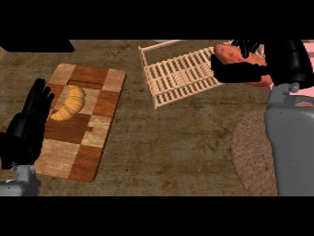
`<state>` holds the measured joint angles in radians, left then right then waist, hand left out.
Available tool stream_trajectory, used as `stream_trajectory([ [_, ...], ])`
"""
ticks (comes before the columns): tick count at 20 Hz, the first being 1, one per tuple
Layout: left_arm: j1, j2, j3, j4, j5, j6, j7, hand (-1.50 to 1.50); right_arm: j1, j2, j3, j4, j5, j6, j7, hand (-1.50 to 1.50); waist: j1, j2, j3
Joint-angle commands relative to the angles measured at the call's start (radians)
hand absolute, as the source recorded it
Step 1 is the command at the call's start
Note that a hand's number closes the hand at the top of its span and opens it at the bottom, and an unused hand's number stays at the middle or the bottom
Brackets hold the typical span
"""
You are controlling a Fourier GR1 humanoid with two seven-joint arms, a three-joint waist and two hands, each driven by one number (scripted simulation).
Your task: Pick the sweet potato from the placemat and place it in the tiered shelf
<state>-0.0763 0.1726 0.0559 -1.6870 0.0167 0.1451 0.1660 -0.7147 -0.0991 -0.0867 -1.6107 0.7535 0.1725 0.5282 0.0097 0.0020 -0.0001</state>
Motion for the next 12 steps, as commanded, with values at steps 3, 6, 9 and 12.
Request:
stream_trajectory([
  [3, -0.004, -0.013, -0.006, -0.029, -0.015, 0.003, 0.016, 0.0, -0.011, 0.013, -0.015, 0.244, 0.021, -0.189, -0.193, 1.5, 0.001, 0.0, 0.0],
  [6, 0.004, -0.031, -0.016, -0.048, -0.022, 0.012, 0.035, 0.0, -0.088, 0.046, 0.008, 0.305, 0.044, -0.235, -0.16, 1.5, -0.001, -0.001, 0.0],
  [9, 0.051, -0.018, 0.001, -0.034, -0.021, -0.013, -0.01, 0.0, -0.118, -0.007, 0.003, 0.397, 0.05, -0.205, -0.201, 1.5, 0.0, -0.001, 0.0],
  [12, -0.006, -0.019, 0.009, -0.01, -0.027, 0.004, 0.007, 0.0, -0.131, 0.03, -0.107, 0.479, -0.037, -0.322, -0.253, 1.5, 0.003, 0.002, 0.0],
])
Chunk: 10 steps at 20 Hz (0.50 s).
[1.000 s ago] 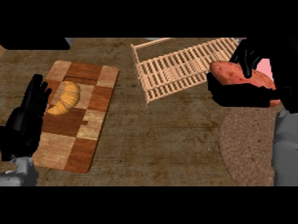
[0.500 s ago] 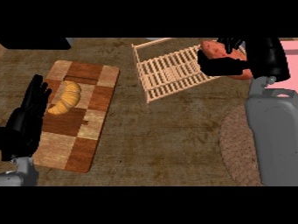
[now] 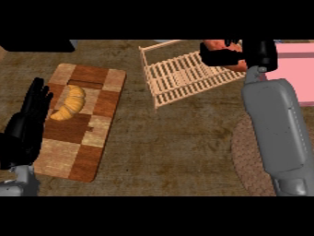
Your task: Pick the sweet potato from the placemat and place it in the tiered shelf
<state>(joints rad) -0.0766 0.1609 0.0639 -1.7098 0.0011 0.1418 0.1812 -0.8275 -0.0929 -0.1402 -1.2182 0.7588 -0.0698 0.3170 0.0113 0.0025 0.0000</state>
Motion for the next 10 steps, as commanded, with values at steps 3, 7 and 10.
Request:
stream_trajectory([
  [3, -0.013, 0.001, -0.001, -0.016, -0.027, 0.014, 0.027, 0.0, -0.057, 0.049, -0.044, 0.195, -0.051, -0.095, -0.053, -1.5, 0.004, 0.0, 0.0],
  [7, -0.011, 0.021, 0.05, 0.077, 0.041, -0.061, -0.066, 0.0, -0.153, 0.009, -0.073, 0.309, -0.108, -0.047, -0.092, -1.5, 0.002, 0.001, 0.0],
  [10, -0.008, 0.02, 0.023, -0.009, 0.018, -0.044, 0.006, 0.0, -0.215, -0.031, -0.145, 0.46, -0.16, -0.081, -0.2, -1.5, 0.017, 0.004, 0.0],
])
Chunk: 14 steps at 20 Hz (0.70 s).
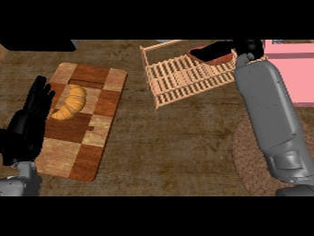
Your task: Pick the sweet potato from the placemat and place it in the tiered shelf
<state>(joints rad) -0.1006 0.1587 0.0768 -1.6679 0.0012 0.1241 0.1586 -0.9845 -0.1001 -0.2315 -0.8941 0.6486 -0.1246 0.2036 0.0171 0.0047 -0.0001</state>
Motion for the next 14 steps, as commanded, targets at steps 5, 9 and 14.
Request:
stream_trajectory([
  [5, 0.042, -0.005, -0.004, -0.036, -0.007, -0.012, -0.002, 0.0, 0.022, 0.001, -0.022, -0.073, -0.122, 0.036, -0.083, -1.5, -0.014, -0.006, 0.0],
  [9, 0.051, 0.012, 0.018, -0.071, 0.008, -0.019, 0.032, 0.0, -0.005, -0.016, -0.093, -0.098, -0.207, 0.017, -0.081, -1.5, -0.014, -0.007, 0.0],
  [14, 0.071, 0.006, 0.023, -0.052, 0.008, -0.021, 0.019, 0.0, 0.022, -0.1, -0.128, -0.212, -0.215, 0.0, 0.059, -1.5, -0.025, -0.011, 0.0],
])
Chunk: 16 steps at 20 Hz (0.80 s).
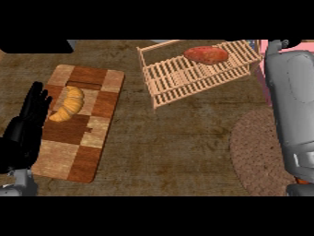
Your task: Pick the sweet potato from the placemat and place it in the tiered shelf
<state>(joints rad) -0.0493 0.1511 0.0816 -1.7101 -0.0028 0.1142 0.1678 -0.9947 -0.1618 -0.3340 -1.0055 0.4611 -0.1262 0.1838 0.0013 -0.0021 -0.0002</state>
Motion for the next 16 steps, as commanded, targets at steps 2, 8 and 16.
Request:
stream_trajectory([
  [2, -0.008, -0.025, -0.015, 0.032, -0.031, 0.023, -0.029, 0.0, 0.03, -0.096, -0.064, -0.126, -0.06, 0.035, 0.124, -1.5, -0.016, -0.003, 0.0],
  [8, -0.039, -0.016, 0.014, 0.046, -0.006, 0.014, -0.03, 0.0, 0.174, -0.251, -0.178, -0.197, -0.178, 0.156, 0.147, -1.5, -0.014, 0.0, 0.0],
  [16, -0.069, -0.017, 0.008, 0.014, -0.021, 0.026, 0.036, 0.0, 0.252, -0.426, -0.27, -0.121, -0.367, 0.377, 0.082, -1.5, -0.001, 0.003, 0.0],
])
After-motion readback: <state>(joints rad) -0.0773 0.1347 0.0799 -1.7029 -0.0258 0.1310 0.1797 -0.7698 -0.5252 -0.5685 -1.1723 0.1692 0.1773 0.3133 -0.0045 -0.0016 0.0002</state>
